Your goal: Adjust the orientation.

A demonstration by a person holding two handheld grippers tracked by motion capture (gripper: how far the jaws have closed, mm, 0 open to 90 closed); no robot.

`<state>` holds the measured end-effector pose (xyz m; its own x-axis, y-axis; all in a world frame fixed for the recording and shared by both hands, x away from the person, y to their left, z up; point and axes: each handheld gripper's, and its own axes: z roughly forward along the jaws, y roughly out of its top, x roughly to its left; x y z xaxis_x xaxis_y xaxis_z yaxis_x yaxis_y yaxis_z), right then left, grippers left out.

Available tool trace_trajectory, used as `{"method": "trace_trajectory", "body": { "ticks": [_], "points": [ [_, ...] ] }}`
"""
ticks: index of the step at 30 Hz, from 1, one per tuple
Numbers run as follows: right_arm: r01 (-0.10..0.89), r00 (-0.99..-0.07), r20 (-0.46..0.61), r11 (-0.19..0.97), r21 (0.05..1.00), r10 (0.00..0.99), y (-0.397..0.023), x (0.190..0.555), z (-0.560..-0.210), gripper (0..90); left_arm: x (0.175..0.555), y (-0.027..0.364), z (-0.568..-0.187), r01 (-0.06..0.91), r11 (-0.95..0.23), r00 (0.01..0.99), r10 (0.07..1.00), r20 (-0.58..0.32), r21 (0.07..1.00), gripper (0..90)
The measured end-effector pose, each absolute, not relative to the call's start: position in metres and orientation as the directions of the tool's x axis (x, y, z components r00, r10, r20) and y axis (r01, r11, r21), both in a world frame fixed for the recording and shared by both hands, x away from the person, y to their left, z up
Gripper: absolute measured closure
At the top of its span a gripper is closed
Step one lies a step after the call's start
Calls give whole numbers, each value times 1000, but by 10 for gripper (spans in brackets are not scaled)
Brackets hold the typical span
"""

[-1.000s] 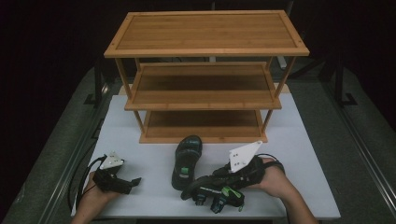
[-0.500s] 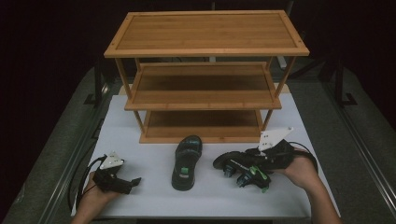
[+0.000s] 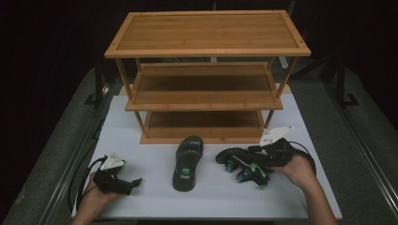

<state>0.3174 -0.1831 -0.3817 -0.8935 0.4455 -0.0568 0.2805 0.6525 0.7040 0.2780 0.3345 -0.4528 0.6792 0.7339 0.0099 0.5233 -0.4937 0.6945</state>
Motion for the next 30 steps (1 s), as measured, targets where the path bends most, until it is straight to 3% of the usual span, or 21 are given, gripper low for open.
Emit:
{"method": "trace_trajectory", "body": {
  "ticks": [3,7,10,12,13,14,16,30],
  "points": [
    [293,-885,-37,616,732,465,-188,314,-375,580,278,335,-453,524,-493,679,734,9,695,0],
    [319,-860,-23,572,755,510,-197,308,-369,641,278,335,-453,523,-494,679,734,10,695,0],
    [342,-839,-12,545,766,544,-208,299,-365,711,278,335,-453,524,-493,679,734,9,695,0],
    [351,-827,-17,540,765,562,-216,290,-366,806,278,335,-453,523,-494,679,734,10,694,0],
    [351,-827,-17,540,765,562,-216,290,-366,806,278,335,-453,524,-493,679,734,9,694,0],
    [358,-822,-13,535,766,569,-220,286,-369,872,278,334,-453,524,-493,679,734,9,694,0],
    [360,-821,-9,531,767,571,-221,285,-370,894,278,334,-453,524,-493,679,734,9,694,0],
    [392,-807,2,533,750,590,-230,286,-382,898,278,335,-453,524,-495,680,733,9,693,0]
  ]
}}
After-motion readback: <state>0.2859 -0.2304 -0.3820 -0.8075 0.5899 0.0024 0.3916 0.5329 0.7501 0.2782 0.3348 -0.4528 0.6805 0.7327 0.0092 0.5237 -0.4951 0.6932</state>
